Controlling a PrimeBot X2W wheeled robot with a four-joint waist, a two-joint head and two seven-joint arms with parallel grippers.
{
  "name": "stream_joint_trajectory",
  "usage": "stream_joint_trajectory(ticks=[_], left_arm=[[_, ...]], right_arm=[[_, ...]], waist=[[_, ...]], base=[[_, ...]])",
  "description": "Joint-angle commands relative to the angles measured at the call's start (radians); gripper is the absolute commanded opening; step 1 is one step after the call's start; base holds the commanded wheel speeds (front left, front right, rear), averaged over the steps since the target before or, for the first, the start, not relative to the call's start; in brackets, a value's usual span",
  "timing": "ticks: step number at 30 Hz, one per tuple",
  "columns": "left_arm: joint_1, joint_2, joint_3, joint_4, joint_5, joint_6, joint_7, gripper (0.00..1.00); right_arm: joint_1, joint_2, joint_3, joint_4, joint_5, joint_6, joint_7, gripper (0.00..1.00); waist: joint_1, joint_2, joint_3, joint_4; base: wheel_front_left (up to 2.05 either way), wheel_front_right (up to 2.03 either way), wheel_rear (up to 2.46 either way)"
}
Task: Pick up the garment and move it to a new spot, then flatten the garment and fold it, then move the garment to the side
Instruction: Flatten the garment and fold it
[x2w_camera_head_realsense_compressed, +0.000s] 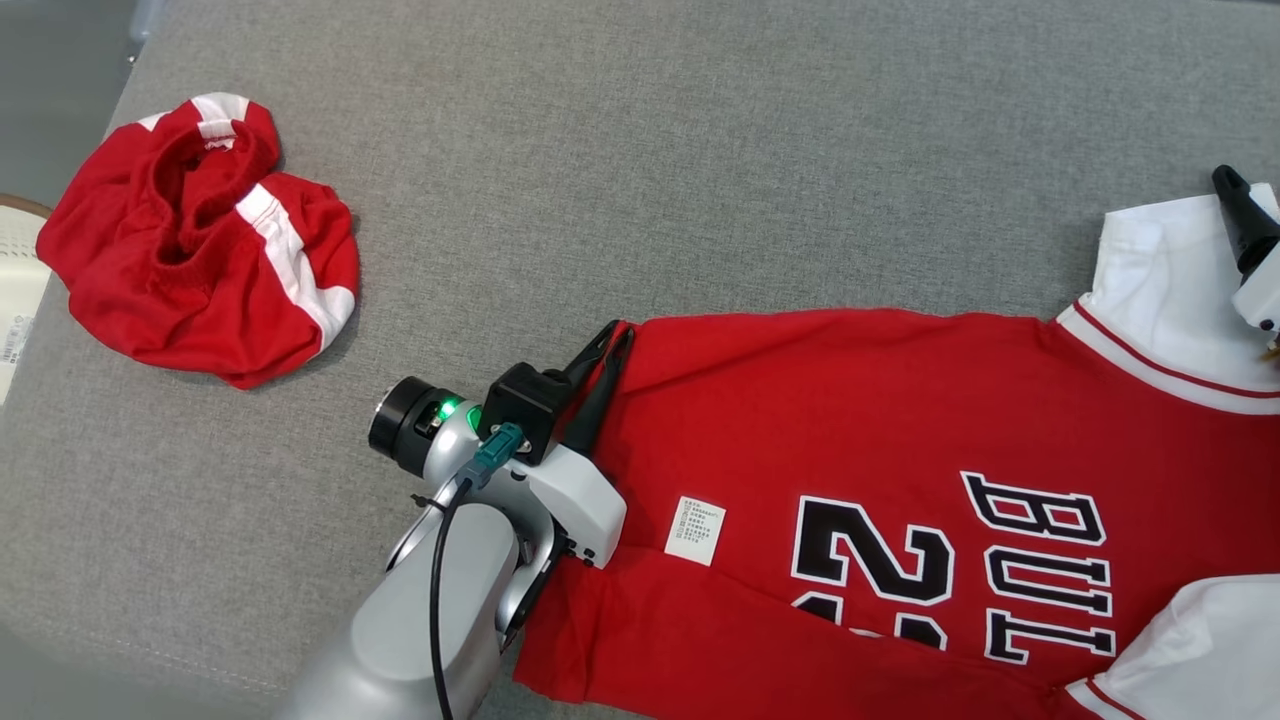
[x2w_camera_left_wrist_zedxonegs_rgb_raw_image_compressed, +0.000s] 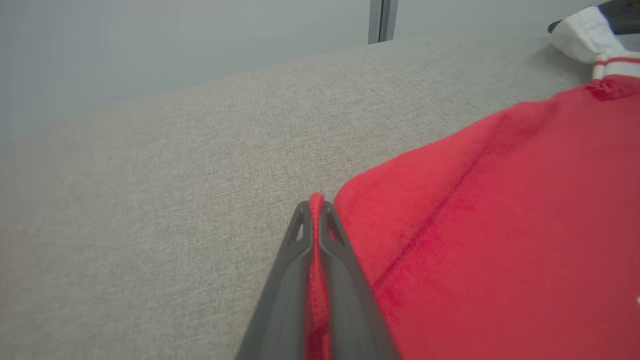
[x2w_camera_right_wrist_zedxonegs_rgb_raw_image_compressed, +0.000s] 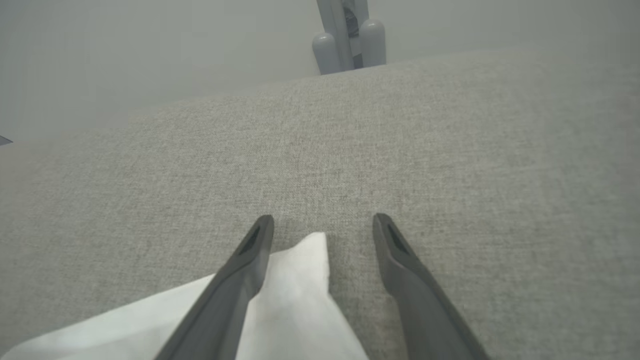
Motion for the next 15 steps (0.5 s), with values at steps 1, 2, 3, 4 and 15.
stream_joint_trajectory(ticks=[1,2,3,4,15], left_arm=[[-0.025,0.004,-0.010,-0.001,-0.014,0.012,-0.003,0.00],[-0.027,0.004,-0.016,0.001,-0.021,0.016,-0.003,0.00],[-0.027,0.004,-0.020,0.003,-0.026,0.020,-0.004,0.00],[-0.029,0.004,-0.024,0.006,-0.031,0.023,-0.004,0.00],[-0.047,0.004,-0.041,0.036,-0.064,0.042,-0.005,0.00]], right_arm=[[-0.016,-0.010,0.011,0.019,0.010,0.000,0.016,1.00],[-0.018,-0.008,0.020,0.027,0.016,0.000,0.022,1.00],[-0.020,-0.007,0.027,0.030,0.022,0.000,0.027,0.27],[-0.022,-0.008,0.041,0.024,0.022,0.000,0.025,0.00],[-0.034,-0.028,0.130,-0.013,0.073,0.000,-0.010,0.00]], waist=[[0.0000,0.0000,0.004,0.005],[0.0000,0.0000,0.005,0.006],[0.0000,0.0000,0.005,0.006],[0.0000,0.0000,0.005,0.005],[0.0000,0.0000,-0.011,-0.017]], base=[[0.00,0.00,0.00],[0.00,0.00,0.00],[0.00,0.00,0.00],[0.00,0.00,0.00],[0.00,0.00,0.00]])
